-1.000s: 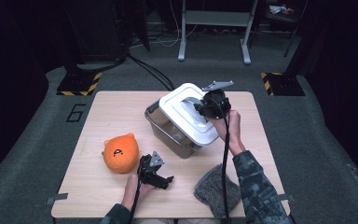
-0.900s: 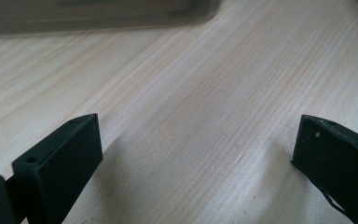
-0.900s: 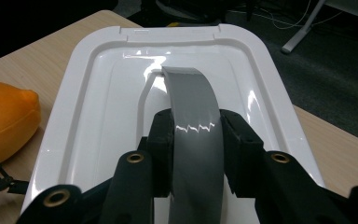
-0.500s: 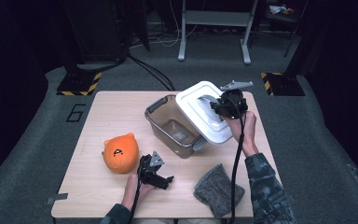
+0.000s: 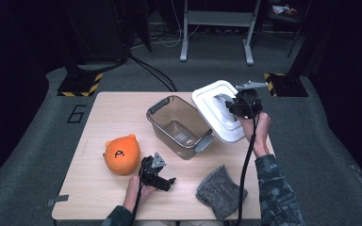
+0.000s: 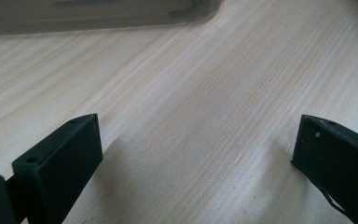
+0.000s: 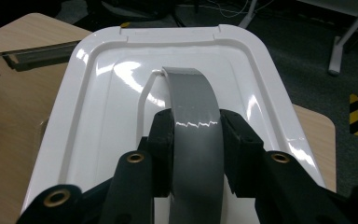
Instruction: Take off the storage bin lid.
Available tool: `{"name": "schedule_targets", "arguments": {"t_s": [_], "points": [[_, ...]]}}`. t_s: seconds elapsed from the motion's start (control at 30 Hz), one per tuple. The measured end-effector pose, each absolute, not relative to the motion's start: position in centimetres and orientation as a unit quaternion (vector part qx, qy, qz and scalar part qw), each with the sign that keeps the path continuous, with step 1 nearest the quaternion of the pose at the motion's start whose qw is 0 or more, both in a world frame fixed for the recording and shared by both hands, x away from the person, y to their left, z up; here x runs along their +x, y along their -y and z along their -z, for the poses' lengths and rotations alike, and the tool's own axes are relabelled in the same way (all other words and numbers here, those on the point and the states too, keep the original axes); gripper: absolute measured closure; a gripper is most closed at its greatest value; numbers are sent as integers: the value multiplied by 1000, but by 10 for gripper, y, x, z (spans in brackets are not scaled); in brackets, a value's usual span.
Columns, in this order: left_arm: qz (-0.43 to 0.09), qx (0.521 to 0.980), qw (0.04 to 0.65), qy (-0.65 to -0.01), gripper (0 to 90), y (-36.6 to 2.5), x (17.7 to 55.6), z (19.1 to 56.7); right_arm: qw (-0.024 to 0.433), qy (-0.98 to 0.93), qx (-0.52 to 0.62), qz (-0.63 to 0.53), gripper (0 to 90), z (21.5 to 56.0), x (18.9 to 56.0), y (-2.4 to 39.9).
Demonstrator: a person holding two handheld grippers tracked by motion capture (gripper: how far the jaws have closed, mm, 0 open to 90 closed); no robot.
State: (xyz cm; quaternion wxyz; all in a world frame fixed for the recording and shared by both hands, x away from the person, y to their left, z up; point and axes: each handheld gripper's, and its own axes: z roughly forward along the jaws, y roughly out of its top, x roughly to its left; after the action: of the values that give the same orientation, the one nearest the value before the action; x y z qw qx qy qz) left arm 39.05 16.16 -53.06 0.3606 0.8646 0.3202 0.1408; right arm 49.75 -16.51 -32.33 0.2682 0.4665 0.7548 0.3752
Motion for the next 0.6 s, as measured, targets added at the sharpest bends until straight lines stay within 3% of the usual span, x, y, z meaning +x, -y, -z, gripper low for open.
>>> {"name": "schedule_targets", "arguments": {"t_s": [0.6], "points": [[-144, 865, 360, -319, 9, -162, 391, 530, 284, -707, 551, -339, 667, 352, 515, 212]]}}
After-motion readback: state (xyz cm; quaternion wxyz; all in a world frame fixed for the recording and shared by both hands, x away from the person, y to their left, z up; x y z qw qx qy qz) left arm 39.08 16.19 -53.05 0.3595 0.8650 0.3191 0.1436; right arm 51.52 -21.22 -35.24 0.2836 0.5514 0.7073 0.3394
